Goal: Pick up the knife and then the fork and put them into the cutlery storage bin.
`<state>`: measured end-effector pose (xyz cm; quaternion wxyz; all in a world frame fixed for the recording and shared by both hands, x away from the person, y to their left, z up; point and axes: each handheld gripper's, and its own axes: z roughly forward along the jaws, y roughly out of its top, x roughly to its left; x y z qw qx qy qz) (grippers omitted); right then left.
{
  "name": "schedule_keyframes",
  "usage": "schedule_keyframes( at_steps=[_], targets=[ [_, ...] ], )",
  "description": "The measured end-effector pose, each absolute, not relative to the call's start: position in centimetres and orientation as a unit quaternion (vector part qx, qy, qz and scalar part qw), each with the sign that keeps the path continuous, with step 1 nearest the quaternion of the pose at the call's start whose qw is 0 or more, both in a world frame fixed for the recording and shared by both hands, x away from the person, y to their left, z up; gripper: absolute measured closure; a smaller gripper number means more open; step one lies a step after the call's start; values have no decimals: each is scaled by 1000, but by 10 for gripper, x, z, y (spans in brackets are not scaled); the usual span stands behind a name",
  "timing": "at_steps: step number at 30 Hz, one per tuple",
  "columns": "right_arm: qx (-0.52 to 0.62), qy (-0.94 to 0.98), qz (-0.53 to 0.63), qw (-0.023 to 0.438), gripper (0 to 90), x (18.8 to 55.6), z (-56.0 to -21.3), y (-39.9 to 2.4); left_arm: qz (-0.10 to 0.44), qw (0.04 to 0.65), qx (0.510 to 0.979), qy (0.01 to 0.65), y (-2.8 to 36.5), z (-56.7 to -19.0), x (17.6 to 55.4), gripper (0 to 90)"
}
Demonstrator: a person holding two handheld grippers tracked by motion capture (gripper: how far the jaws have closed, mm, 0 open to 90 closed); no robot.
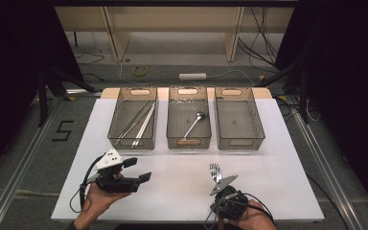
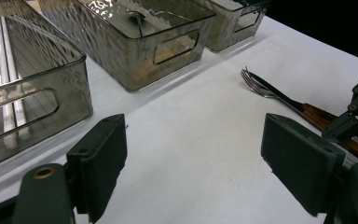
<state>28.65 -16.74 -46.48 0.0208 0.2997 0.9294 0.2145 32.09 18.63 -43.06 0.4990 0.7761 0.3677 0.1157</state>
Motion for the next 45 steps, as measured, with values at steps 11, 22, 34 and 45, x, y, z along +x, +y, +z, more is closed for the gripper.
schedule_keyframes(
  at_steps=[11, 22, 34, 45],
  targets=[
    [315, 930, 188, 32, 900, 293, -464, -190, 117, 497, 777, 367, 186, -431, 321, 219],
    [338, 924, 169, 50, 900, 301, -462, -210, 117, 497, 778, 366, 186, -431, 321, 219],
    [362, 908, 200, 63, 613, 295, -445, -222, 118, 497, 777, 367, 186, -431, 321, 219],
    [395, 898, 186, 59, 515, 295, -452, -223, 118, 498, 778, 366, 186, -431, 321, 218]
  ],
)
